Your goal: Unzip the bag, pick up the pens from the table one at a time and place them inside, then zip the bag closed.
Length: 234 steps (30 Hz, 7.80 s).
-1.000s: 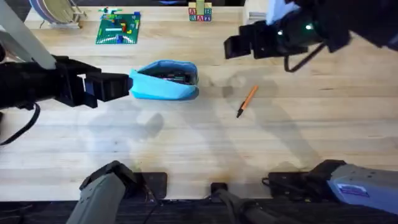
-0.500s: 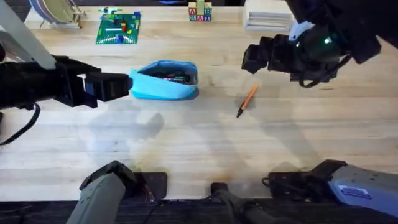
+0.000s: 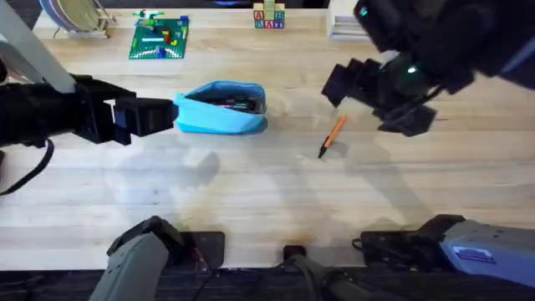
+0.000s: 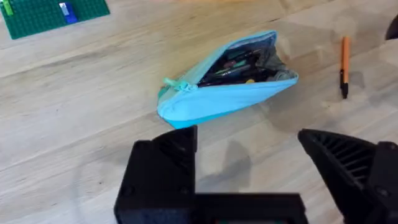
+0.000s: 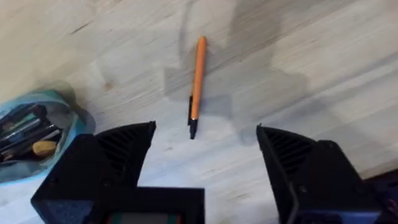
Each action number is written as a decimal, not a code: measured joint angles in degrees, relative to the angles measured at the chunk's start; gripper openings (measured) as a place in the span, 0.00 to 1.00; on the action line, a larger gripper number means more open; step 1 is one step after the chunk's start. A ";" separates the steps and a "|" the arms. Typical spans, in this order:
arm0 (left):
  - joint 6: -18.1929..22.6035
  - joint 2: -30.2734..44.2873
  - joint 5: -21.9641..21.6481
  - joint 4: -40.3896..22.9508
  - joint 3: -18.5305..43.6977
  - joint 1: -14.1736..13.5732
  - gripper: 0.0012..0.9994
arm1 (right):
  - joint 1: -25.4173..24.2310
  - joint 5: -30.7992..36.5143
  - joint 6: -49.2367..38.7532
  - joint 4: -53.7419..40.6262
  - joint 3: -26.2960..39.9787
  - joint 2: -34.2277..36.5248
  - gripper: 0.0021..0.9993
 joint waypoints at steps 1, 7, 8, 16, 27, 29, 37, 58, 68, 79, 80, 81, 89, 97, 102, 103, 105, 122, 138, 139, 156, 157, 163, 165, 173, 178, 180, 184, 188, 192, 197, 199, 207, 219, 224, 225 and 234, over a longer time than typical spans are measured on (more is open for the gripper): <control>-0.02 0.01 0.00 0.00 0.00 0.00 1.00 | 0.00 -0.40 0.34 1.21 -0.71 0.56 1.00; -0.02 0.01 0.00 0.00 0.00 0.00 0.99 | 0.00 -2.02 3.62 5.55 -4.42 3.62 1.00; -0.01 0.02 0.00 0.00 0.00 0.00 1.00 | 0.00 -2.08 4.37 6.24 -4.87 4.21 1.00; -0.02 0.02 0.00 0.00 0.00 0.00 1.00 | -2.81 -3.48 7.14 11.06 -7.01 12.11 0.99; -0.02 0.00 0.00 0.00 0.00 0.00 1.00 | -3.58 -3.92 7.15 13.66 -6.92 18.61 0.83; -0.02 0.00 0.00 0.00 0.00 0.00 0.99 | -3.58 -4.15 7.18 14.10 -6.91 18.62 0.75; -0.02 0.01 0.00 0.00 0.00 0.00 1.00 | -3.58 -4.31 7.58 14.88 -6.88 18.78 0.05; -0.02 0.00 0.00 0.00 0.00 0.00 1.00 | -4.12 -3.43 0.79 14.73 -4.77 19.60 0.03; -0.02 0.01 0.00 0.00 0.00 0.00 1.00 | -6.16 -2.78 -9.52 14.41 4.12 17.95 0.03; -0.02 0.02 0.00 0.00 0.00 0.00 1.00 | -6.18 -2.78 -32.25 14.12 13.56 15.23 0.03; -0.02 0.00 0.00 0.00 0.00 0.00 1.00 | -6.16 -2.78 -33.73 14.14 14.34 15.23 0.03; -0.02 0.01 0.00 0.00 0.00 0.00 1.00 | -6.16 -2.78 -35.11 14.12 15.19 15.25 0.03; -0.02 0.00 0.00 0.00 0.00 0.00 1.00 | -6.16 -2.83 -44.49 14.99 21.88 15.23 0.03; -0.02 0.00 0.00 0.00 0.00 0.00 1.00 | -6.19 -13.91 -60.46 18.94 25.48 15.25 0.03; -0.02 0.01 0.00 0.00 0.00 0.00 1.00 | -6.19 -22.78 -71.68 20.01 25.48 15.23 0.03; -0.02 0.02 0.00 0.00 0.00 0.00 1.00 | -6.19 -24.30 -73.85 19.99 25.48 15.23 0.03; -0.02 0.01 0.00 0.00 0.00 0.00 0.99 | -6.19 -27.53 -78.43 20.00 25.48 15.23 0.03; -0.02 0.01 0.00 0.00 0.00 0.00 0.99 | -3.53 -49.61 -98.77 20.17 25.48 15.24 0.03; -0.02 0.00 0.00 0.00 0.00 0.00 1.00 | 3.54 -50.48 -109.56 20.24 25.57 21.66 0.03; -0.02 0.01 0.00 0.00 0.00 0.00 0.99 | 3.54 -50.49 -109.83 20.23 25.57 22.01 0.03; -0.02 0.01 0.00 0.00 0.00 0.00 0.99 | 3.54 -50.48 -110.62 21.43 25.59 29.14 0.03; -0.02 0.02 0.00 0.00 0.00 0.00 0.99 | 3.54 -50.48 -110.62 21.58 25.59 29.42 0.03; -0.02 0.00 0.00 0.00 0.00 0.00 1.00 | 3.56 -50.52 -110.64 24.07 25.59 30.79 0.03; -0.02 0.02 0.00 0.00 0.00 0.00 1.00 | 3.66 -50.54 -110.64 24.80 25.59 31.33 0.03; -0.02 0.02 0.00 0.00 0.00 0.00 1.00 | 4.71 -50.61 -110.69 27.99 25.59 33.11 0.03; -0.02 0.00 0.00 0.00 0.00 0.00 1.00 | 4.90 -50.61 -110.82 28.43 25.59 34.60 0.03; -0.02 0.00 0.00 0.00 0.00 0.00 1.00 | 4.90 -50.59 -110.82 28.37 25.59 35.37 0.03; -0.02 0.02 0.00 0.00 0.00 0.00 1.00 | 4.90 -50.56 -110.82 28.19 25.59 36.52 0.03; -0.02 0.00 0.00 0.00 0.00 0.00 1.00 | 4.90 -50.59 -110.83 28.21 25.59 36.76 0.03; -0.02 0.02 0.00 0.00 0.00 0.00 1.00 | 4.90 -50.59 -110.82 28.03 25.59 37.57 0.03; -0.02 0.00 0.00 0.00 0.00 0.00 1.00 | 4.92 -50.59 -110.87 27.25 25.59 39.96 0.03; -0.02 0.01 0.00 0.00 0.00 0.00 1.00 | 4.94 -50.59 -111.00 26.95 25.59 40.48 0.03; -0.02 0.01 0.00 0.00 0.00 0.00 1.00 | 4.94 -50.61 -111.04 26.75 25.59 40.54 0.31; -0.02 0.02 0.00 0.00 0.00 0.00 1.00 | 4.94 -50.61 -110.79 26.81 25.59 40.54 1.00; -0.02 0.02 0.00 0.00 0.00 0.00 1.00 | 4.94 -50.63 -107.27 26.96 25.61 40.54 1.00; -0.02 0.00 0.00 0.00 0.00 0.00 1.00 | 4.94 -50.63 -106.28 27.03 25.61 40.54 1.00; -0.02 0.01 0.00 0.00 0.00 0.00 1.00 | 4.94 -50.59 -98.23 26.82 25.96 39.22 1.00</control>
